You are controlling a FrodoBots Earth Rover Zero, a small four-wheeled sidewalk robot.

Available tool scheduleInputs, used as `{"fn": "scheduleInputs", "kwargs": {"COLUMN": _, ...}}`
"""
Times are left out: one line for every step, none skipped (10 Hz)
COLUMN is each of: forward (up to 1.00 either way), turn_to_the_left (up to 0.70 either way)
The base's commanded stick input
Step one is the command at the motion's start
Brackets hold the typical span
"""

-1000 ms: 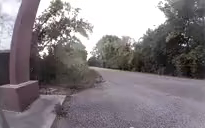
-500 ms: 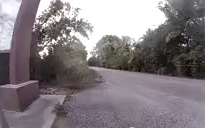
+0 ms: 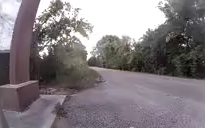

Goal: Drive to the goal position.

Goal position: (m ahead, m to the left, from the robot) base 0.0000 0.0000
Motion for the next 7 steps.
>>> {"fn": "scheduleInputs", "kwargs": {"forward": 0.05, "turn_to_the_left": 0.0}}
{"fn": "scheduleInputs", "kwargs": {"forward": 0.05, "turn_to_the_left": 0.0}}
{"fn": "scheduleInputs", "kwargs": {"forward": 0.05, "turn_to_the_left": 0.0}}
{"fn": "scheduleInputs", "kwargs": {"forward": 0.05, "turn_to_the_left": 0.0}}
{"fn": "scheduleInputs", "kwargs": {"forward": 0.05, "turn_to_the_left": 0.0}}
{"fn": "scheduleInputs", "kwargs": {"forward": 0.05, "turn_to_the_left": 0.0}}
{"fn": "scheduleInputs", "kwargs": {"forward": 0.05, "turn_to_the_left": 0.0}}
